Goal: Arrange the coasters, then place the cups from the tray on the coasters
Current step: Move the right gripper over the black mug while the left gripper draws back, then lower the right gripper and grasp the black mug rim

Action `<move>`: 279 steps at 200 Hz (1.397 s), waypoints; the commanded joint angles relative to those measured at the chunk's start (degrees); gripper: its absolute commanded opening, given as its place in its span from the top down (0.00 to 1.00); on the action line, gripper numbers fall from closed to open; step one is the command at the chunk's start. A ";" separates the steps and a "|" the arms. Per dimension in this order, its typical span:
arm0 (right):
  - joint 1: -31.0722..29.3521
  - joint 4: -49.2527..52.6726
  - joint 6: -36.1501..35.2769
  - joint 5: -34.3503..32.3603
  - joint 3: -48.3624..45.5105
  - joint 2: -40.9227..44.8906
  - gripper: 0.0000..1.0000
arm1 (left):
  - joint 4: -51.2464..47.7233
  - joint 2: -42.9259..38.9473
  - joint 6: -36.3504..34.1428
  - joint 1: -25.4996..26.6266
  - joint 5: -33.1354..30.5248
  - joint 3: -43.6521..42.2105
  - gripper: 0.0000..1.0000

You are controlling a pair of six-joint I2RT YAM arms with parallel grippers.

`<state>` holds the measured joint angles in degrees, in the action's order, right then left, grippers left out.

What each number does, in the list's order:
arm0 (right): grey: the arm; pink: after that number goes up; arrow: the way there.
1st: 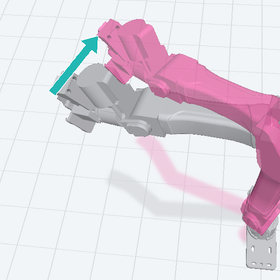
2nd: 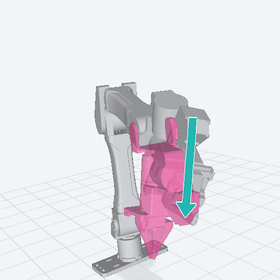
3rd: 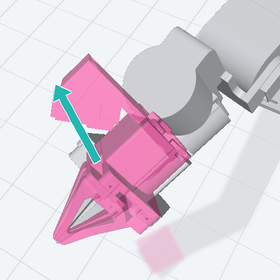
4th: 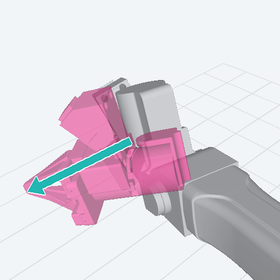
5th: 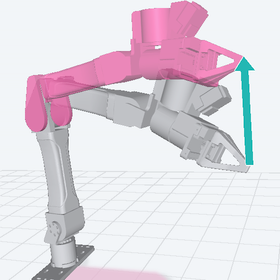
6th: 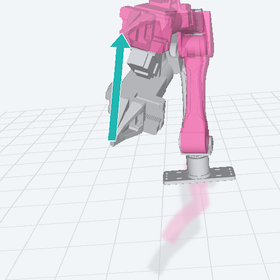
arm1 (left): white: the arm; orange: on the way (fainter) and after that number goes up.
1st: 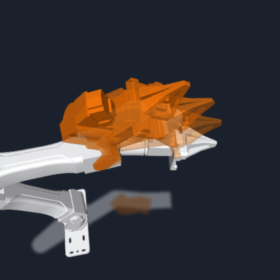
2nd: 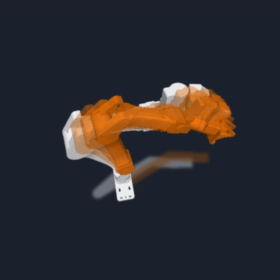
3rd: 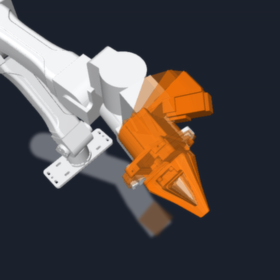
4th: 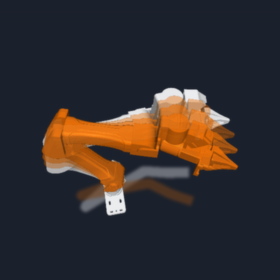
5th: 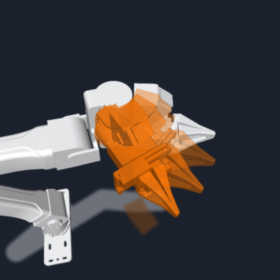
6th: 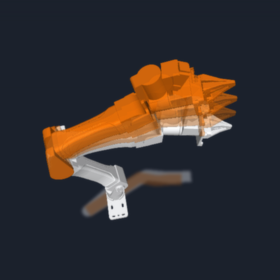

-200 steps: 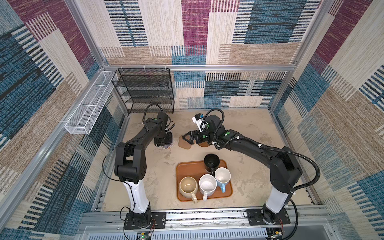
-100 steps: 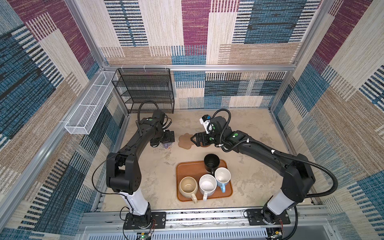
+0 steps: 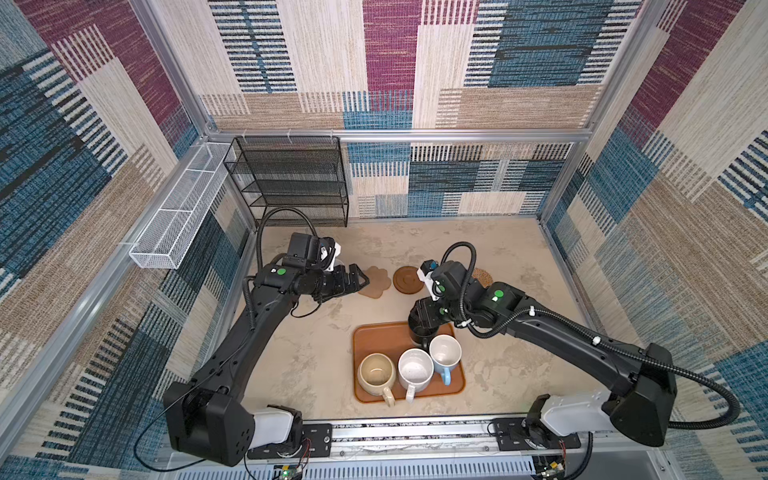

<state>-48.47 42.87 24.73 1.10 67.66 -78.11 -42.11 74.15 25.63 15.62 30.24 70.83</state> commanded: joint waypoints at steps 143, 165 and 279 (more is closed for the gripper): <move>-4.27 -2.30 3.57 -2.21 -6.70 -2.46 0.72 | 31.19 -10.49 20.32 9.75 10.81 -23.94 0.05; -4.34 -2.22 3.57 -2.01 -7.35 -2.55 0.73 | 32.13 -9.43 20.80 10.54 11.49 -24.58 0.06; -4.34 1.11 3.57 -2.42 -7.23 -1.99 0.75 | 31.14 -10.43 20.19 11.48 9.93 -25.93 0.06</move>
<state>-52.75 43.09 28.38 -0.60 60.36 -79.40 -11.86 63.75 45.04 27.03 40.66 44.77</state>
